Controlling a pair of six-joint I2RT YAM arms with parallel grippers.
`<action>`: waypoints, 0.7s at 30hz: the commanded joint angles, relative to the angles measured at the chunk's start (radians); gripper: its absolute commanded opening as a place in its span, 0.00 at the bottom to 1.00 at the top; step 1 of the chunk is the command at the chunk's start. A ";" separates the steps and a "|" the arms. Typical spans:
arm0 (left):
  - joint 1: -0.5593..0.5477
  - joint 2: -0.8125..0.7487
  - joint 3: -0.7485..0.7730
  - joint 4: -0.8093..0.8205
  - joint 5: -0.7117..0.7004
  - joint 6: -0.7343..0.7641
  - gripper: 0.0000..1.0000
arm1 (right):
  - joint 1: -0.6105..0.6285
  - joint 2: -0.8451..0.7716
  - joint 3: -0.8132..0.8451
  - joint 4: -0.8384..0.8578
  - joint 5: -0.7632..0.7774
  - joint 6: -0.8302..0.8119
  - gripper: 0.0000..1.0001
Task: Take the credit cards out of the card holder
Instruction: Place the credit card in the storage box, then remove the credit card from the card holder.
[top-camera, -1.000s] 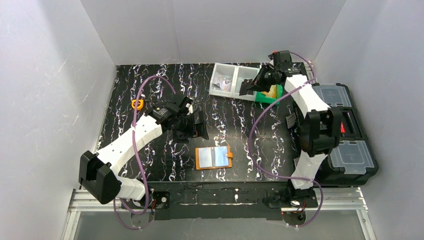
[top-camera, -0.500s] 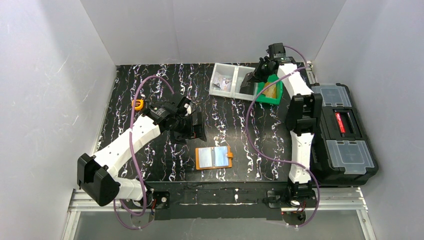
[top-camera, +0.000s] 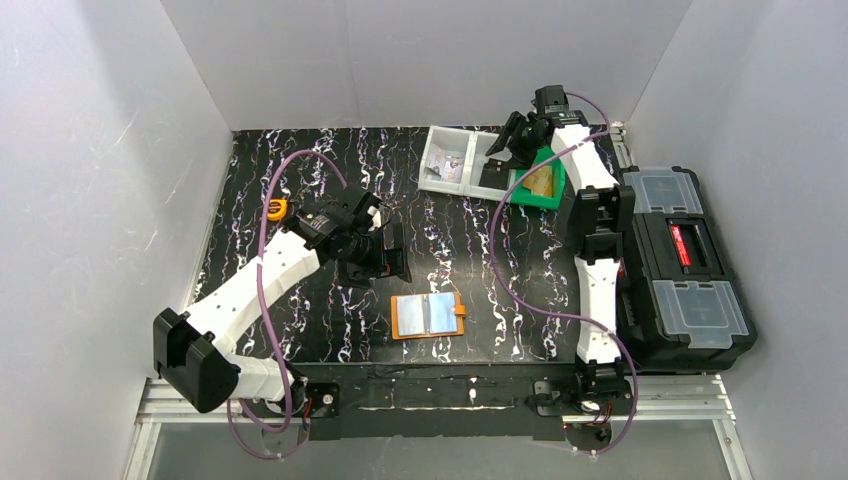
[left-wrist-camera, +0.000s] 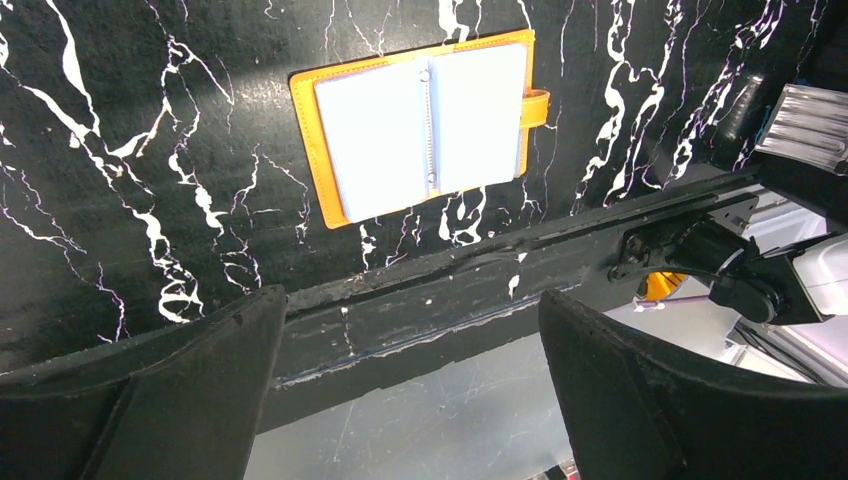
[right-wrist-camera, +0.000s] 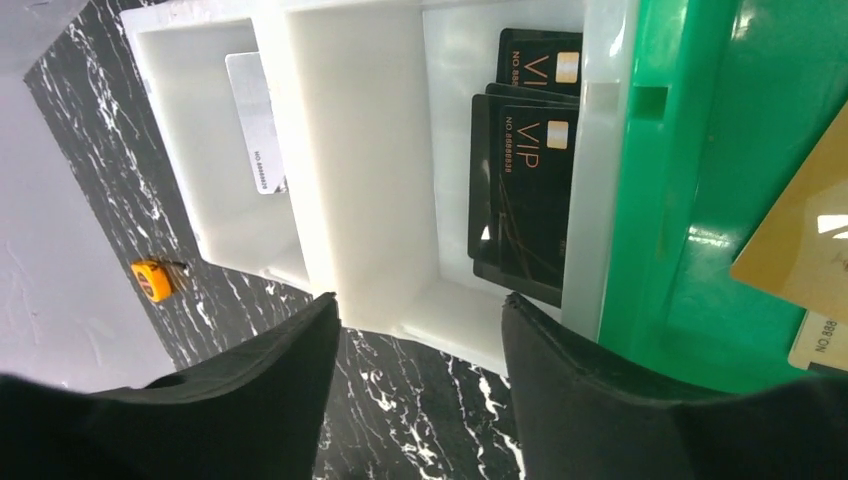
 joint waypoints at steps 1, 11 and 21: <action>0.007 -0.019 0.035 -0.021 -0.023 0.007 0.98 | -0.003 -0.118 0.061 -0.022 -0.034 0.025 0.74; 0.028 0.009 0.023 0.029 -0.004 0.009 0.98 | 0.038 -0.416 -0.223 -0.025 0.018 0.053 0.98; 0.040 0.041 0.001 0.063 -0.011 0.002 0.98 | 0.187 -0.909 -0.869 0.127 0.185 0.102 0.98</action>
